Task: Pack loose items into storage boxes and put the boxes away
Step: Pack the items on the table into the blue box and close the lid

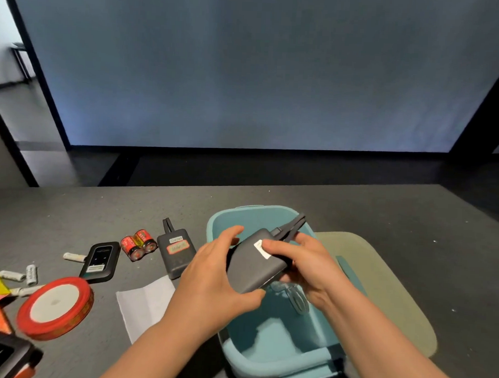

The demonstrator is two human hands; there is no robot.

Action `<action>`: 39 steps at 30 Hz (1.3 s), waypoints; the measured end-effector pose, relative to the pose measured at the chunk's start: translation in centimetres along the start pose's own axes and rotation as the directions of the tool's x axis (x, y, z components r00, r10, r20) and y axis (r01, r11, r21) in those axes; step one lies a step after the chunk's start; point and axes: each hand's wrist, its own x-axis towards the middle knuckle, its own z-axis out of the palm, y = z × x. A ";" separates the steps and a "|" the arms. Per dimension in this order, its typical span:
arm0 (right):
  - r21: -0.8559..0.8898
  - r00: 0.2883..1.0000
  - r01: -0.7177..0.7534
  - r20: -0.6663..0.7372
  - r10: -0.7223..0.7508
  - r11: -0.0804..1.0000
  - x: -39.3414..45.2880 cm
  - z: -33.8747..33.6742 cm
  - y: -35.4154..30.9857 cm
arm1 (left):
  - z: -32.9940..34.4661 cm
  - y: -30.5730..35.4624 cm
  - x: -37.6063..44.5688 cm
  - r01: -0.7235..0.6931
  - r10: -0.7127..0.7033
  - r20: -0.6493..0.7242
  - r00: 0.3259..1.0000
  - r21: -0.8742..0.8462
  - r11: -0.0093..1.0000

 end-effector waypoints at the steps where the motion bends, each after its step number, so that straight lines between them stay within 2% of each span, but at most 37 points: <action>1: 0.047 1.000 0.001 -0.024 0.000 0.999 -0.1 -0.1 0.1 | -0.1 -0.3 -0.1 0.012 -0.012 -0.007 1.000 0.008 1.000; 3: 0.167 0.999 -0.014 -0.038 0.020 0.986 -0.3 -0.2 0.1 | -0.3 -0.8 -0.3 0.029 -0.029 -0.019 0.999 0.001 1.000; 5: 0.204 0.999 -0.035 -0.007 0.037 0.978 -0.8 -0.2 0.2 | -0.6 -1.0 -0.3 0.042 -0.042 -0.031 0.999 -0.008 0.999; 7: 0.077 0.999 0.027 -0.024 -0.025 0.997 -0.7 -0.6 0.6 | -1.0 -0.8 -0.3 0.061 -0.061 -0.032 0.998 -0.004 0.998; 8: -0.065 0.990 0.116 -0.070 -0.121 0.991 -0.5 -1.2 0.8 | -1.2 -0.7 -0.2 0.064 -0.064 -0.022 0.998 0.013 0.998; 9: -0.247 0.959 0.230 -0.107 -0.262 0.941 -0.4 -1.9 0.9 | -1.5 -0.7 -0.1 0.060 -0.060 -0.010 0.998 0.041 0.997; 10: -0.435 0.903 0.352 -0.074 -0.423 0.829 -0.4 -2.8 0.6 | -1.7 -0.7 0.1 0.051 -0.051 0.000 0.999 0.073 0.996; 11: -0.580 0.832 0.480 0.064 -0.551 0.658 -0.4 -3.5 0.2 | -1.8 -0.7 0.3 0.045 -0.046 0.008 0.999 0.098 0.994; 12: -0.667 0.767 0.585 0.268 -0.583 0.462 -0.3 -3.9 -0.3 | -1.8 -0.7 0.4 0.039 -0.041 0.018 0.999 0.114 0.993; 13: -0.710 0.729 0.644 0.457 -0.510 0.284 -0.3 -3.9 -0.8 | -1.7 -0.6 0.5 0.029 -0.033 0.034 0.999 0.128 0.991; 14: -0.728 0.711 0.672 0.581 -0.395 0.139 -0.3 -3.6 -1.1 | -1.5 -0.4 0.6 0.011 -0.019 0.057 0.998 0.142 0.990; 15: -0.735 0.710 0.677 0.638 -0.299 0.040 -0.2 -3.2 -1.2 | -1.3 -0.2 0.6 -0.009 -0.004 0.086 0.996 0.153 0.988; 16: -0.744 0.719 0.669 0.650 -0.245 -0.011 -0.1 -2.8 -1.2 | -1.1 0.0 0.7 -0.026 0.008 0.113 0.994 0.157 0.987; 21: -0.765 0.736 0.642 0.634 -0.240 -0.051 0.5 -2.1 -0.7 | -0.5 -0.3 0.9 -0.049 0.024 0.164 0.986 0.151 0.987; 25: -0.824 0.800 0.565 0.559 -0.218 -0.040 1.2 -1.8 0.1 | -0.1 -1.6 1.2 0.011 -0.031 0.192 0.981 0.106 0.994; 26: -0.858 0.830 0.514 0.501 -0.244 -0.011 1.3 -1.6 0.5 | 0.0 -2.3 1.2 0.041 -0.059 0.165 0.985 0.107 0.993; 28: -0.935 0.908 0.334 0.286 -0.306 0.115 1.8 -1.3 1.2 | 0.2 -3.6 0.8 0.111 -0.122 0.116 0.986 0.096 0.989; 30: -0.974 0.961 0.116 0.061 -0.271 0.194 2.7 -1.1 1.4 | 0.9 -4.5 0.1 0.166 -0.168 0.123 0.978 0.025 0.986; 33: -0.993 0.984 -0.047 -0.065 -0.164 0.111 4.6 -1.2 1.6 | 2.4 -4.9 -0.9 0.186 -0.172 0.140 0.975 -0.097 0.978; 39: -0.993 0.991 -0.085 -0.077 -0.107 -0.078 7.6 -0.5 3.6 | 3.4 -5.5 -1.4 0.198 -0.183 0.111 0.977 -0.142 0.970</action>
